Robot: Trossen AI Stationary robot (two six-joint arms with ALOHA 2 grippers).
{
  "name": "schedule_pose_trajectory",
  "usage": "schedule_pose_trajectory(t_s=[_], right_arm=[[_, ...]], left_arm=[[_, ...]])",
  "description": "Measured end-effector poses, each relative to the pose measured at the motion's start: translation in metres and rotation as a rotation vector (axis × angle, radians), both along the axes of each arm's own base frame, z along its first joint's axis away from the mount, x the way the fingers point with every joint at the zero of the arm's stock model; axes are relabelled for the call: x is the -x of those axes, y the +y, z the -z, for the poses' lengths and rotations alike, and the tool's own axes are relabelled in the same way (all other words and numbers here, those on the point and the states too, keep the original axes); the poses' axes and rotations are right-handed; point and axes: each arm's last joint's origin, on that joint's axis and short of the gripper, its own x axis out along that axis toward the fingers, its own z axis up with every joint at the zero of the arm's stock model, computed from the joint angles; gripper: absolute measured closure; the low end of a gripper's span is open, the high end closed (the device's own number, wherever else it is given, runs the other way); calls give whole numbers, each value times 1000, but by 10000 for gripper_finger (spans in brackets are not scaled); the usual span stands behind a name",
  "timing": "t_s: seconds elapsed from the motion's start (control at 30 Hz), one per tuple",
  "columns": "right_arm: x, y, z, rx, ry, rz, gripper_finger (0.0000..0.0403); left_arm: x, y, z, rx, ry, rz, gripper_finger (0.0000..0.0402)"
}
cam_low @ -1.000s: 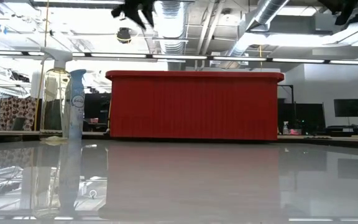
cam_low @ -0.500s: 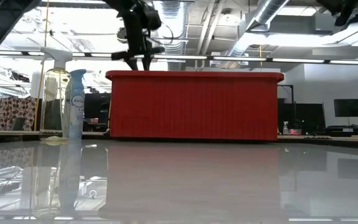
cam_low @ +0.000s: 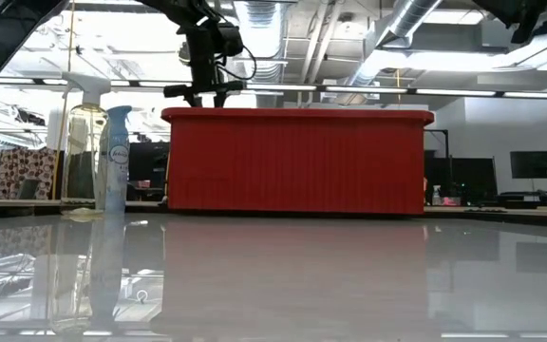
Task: Fold Laundry from Bin
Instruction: Remove the blue pants from the red laundry bin
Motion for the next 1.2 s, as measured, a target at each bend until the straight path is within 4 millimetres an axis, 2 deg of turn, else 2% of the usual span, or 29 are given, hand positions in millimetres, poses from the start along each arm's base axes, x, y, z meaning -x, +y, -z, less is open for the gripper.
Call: schedule_pose_trajectory(t_s=[0.17,0.4,0.6,0.7,0.8,0.87,1.0,1.2], right_arm=[[0,0,0,0,0,0,106],[0,0,1,-2,7,9,106],[-1,0,1,-5,18,14,106],[0,-1,2,-18,20,36,106],[0,-1,2,-26,25,51,106],[0,-2,3,-30,29,58,106],[-2,-2,5,-38,60,73,106],[-3,-3,9,-51,103,103,106]], left_arm=[[3,8,-1,12,-69,8,257],[-2,14,9,19,-67,-17,257],[-8,27,27,64,-90,-21,262],[-12,29,34,78,-81,-8,286],[-14,28,33,65,-85,7,351],[-18,28,31,25,-94,44,386],[-23,26,17,-40,-182,71,396],[-24,8,-28,-189,-343,122,399]])
